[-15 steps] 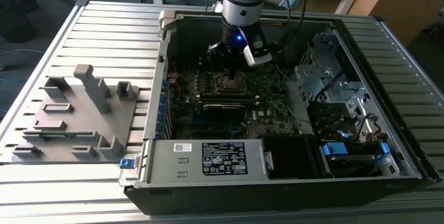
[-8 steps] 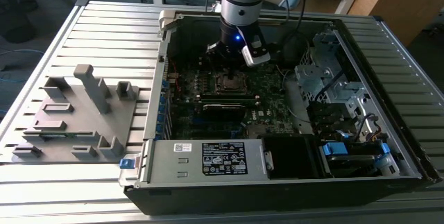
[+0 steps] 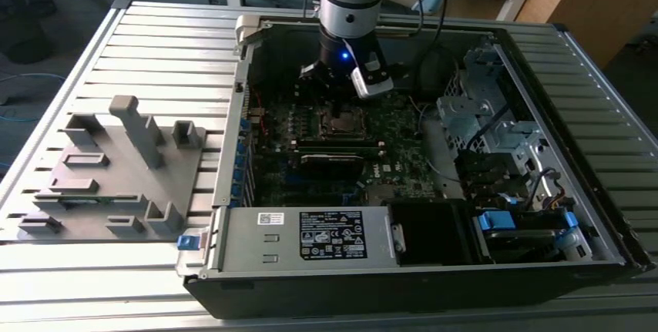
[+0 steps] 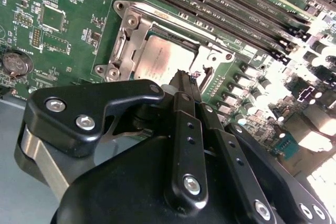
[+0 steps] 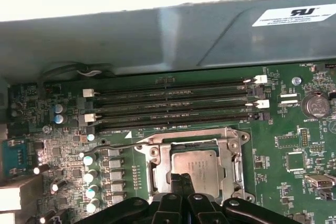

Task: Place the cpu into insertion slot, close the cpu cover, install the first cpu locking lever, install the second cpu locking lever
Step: 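Install the first cpu locking lever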

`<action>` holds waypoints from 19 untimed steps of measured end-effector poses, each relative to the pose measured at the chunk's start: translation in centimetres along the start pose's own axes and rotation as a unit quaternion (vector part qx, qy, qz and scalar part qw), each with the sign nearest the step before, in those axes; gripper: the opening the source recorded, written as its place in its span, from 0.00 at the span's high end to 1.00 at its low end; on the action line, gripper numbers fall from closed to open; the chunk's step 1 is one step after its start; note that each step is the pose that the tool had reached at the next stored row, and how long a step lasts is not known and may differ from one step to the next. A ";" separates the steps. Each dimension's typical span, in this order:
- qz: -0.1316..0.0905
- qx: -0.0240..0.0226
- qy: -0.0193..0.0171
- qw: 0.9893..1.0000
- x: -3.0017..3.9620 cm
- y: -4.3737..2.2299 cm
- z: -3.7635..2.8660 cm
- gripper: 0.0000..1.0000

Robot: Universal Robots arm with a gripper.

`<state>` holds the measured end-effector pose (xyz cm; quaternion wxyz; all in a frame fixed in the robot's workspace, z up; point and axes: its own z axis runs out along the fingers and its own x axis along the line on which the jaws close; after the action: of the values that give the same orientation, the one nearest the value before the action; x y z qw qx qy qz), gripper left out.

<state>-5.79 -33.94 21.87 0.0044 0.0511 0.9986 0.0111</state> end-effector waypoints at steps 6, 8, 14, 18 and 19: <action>0.000 0.000 0.000 1.000 0.00 0.01 -0.65 0.90; 0.000 0.000 0.000 1.000 0.00 0.02 -0.93 0.90; 0.000 0.000 0.000 1.000 0.13 0.01 -1.05 0.90; 0.000 0.000 -0.001 1.000 0.60 -0.04 -1.05 0.90; 0.000 0.000 -0.001 1.000 0.74 -0.06 -1.05 0.90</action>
<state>-6.54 -33.95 22.91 0.0053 0.0511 0.9986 0.0112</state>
